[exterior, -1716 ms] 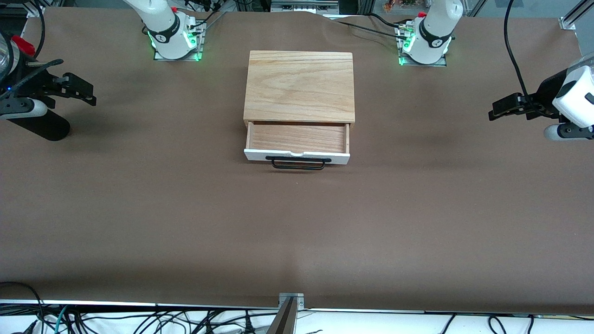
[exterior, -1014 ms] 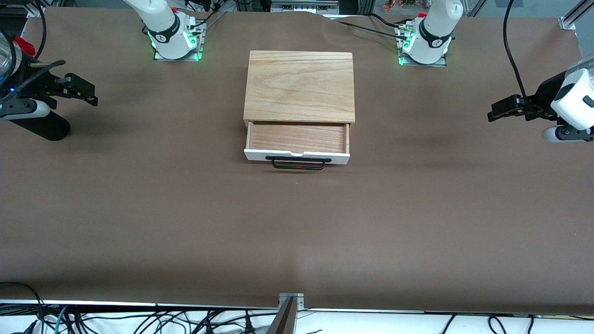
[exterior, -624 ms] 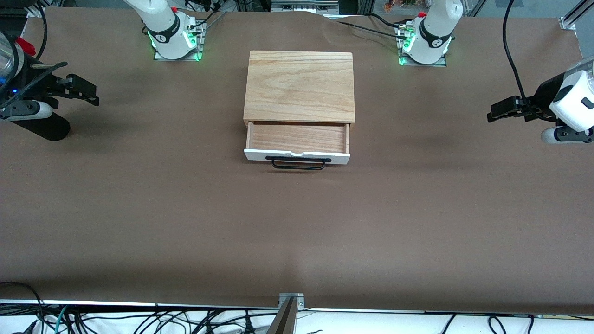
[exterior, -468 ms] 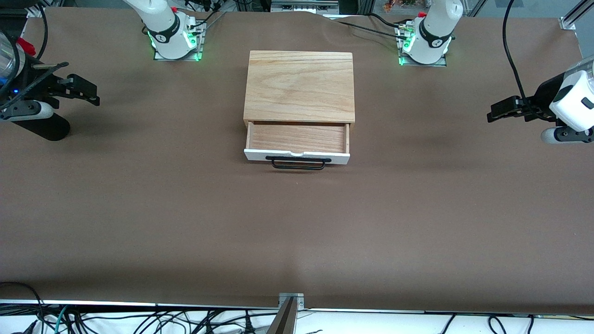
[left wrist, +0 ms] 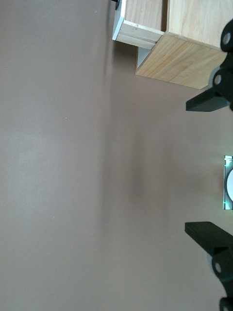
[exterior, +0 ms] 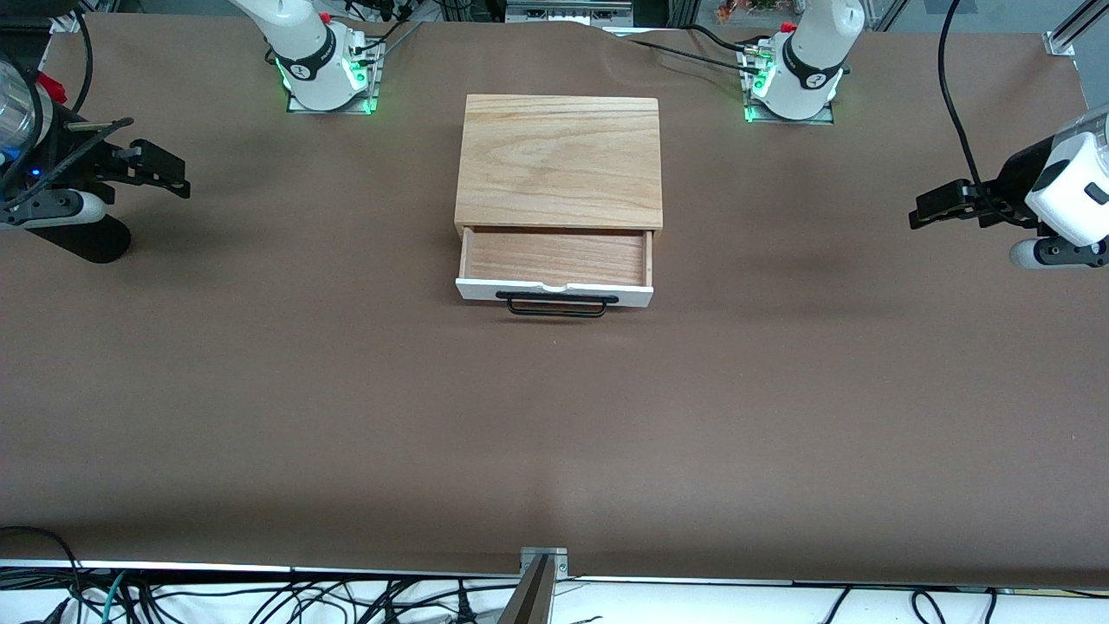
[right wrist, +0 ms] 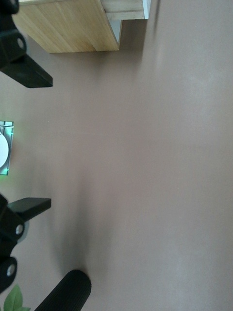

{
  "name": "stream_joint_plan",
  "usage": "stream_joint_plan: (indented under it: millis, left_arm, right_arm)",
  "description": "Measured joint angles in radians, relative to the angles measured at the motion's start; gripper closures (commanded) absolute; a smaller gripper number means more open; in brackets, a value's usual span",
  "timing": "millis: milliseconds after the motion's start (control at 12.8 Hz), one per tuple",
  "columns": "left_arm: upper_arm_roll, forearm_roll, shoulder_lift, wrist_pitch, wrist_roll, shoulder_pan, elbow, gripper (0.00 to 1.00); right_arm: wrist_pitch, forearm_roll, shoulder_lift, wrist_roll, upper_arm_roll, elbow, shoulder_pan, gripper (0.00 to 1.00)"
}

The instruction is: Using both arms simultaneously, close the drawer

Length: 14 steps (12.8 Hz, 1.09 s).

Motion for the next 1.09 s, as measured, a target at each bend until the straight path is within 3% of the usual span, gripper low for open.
stream_joint_plan:
  millis: [1092]
  left_arm:
    - [0.0,0.0,0.001,0.0,0.0,0.0,0.0,0.0]
  right_arm:
    - [-0.001,0.035,0.003,0.0,0.001,-0.013,0.001,0.0]
